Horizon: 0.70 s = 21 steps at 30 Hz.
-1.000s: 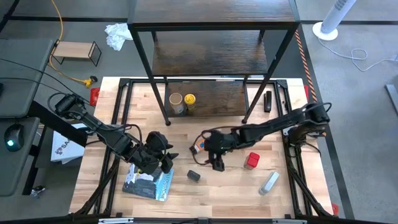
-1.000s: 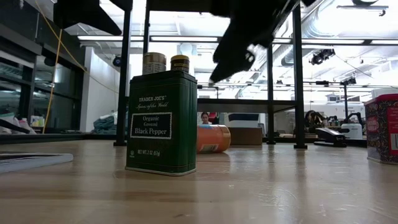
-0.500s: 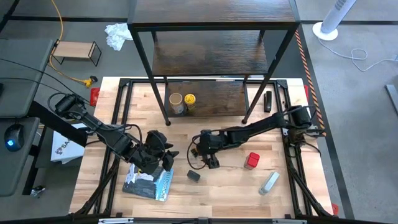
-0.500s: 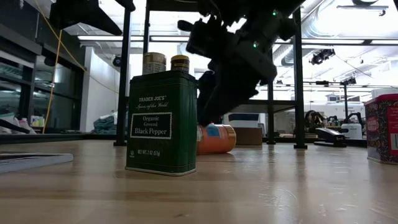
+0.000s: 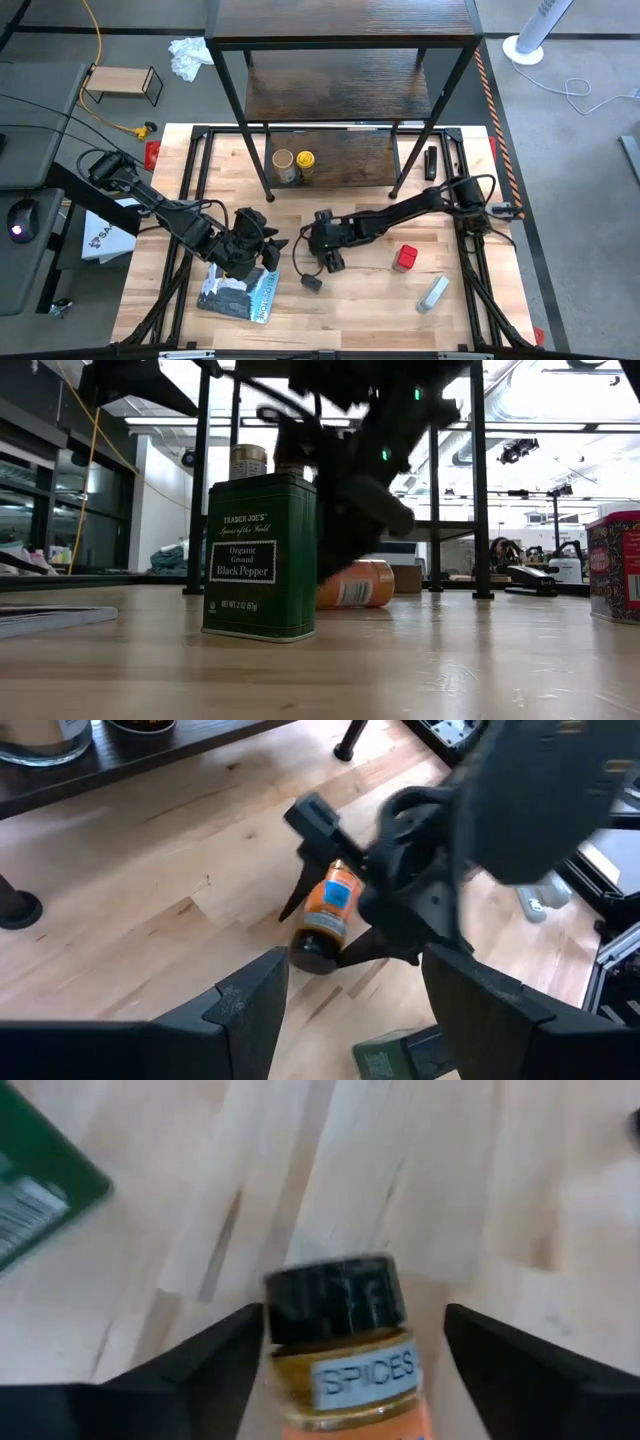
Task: Shelf spices
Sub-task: Put the orange seasoning bottle on the shelf
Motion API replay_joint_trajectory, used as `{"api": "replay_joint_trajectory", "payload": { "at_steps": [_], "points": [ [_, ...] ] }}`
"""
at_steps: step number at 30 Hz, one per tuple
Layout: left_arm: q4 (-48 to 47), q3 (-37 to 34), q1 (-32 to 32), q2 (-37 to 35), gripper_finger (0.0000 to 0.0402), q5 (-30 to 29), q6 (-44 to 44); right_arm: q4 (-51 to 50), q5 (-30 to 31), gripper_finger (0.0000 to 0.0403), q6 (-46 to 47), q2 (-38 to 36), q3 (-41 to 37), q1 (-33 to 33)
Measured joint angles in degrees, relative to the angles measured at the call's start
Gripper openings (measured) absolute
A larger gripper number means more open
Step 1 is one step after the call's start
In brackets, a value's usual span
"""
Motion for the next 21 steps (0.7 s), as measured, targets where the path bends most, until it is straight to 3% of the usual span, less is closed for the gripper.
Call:
{"api": "replay_joint_trajectory", "payload": {
  "at_steps": [3,9,12,16,21],
  "points": [
    [0.03,0.00,0.00,0.00,0.0226,-0.06,0.04,-4.26,3.28,0.0264,0.51,-1.03,3.52,1.05],
    [0.67,0.00,-0.15,0.02,0.0226,-0.44,3.56,-11.74,2.51,0.0123,8.42,-4.43,9.83,0.54],
    [0.86,0.00,-0.15,0.02,0.0226,-0.51,5.50,-13.53,2.04,0.0072,11.05,-6.28,10.74,-0.49],
    [0.91,0.00,-0.22,0.02,0.0226,-0.37,6.56,-21.39,-1.41,0.0064,18.23,-6.90,12.13,-2.14],
    [0.90,0.00,-0.91,0.02,0.0226,-0.24,6.64,-22.38,-6.98,0.0116,19.93,-6.89,10.93,-2.04]
  ]
}}
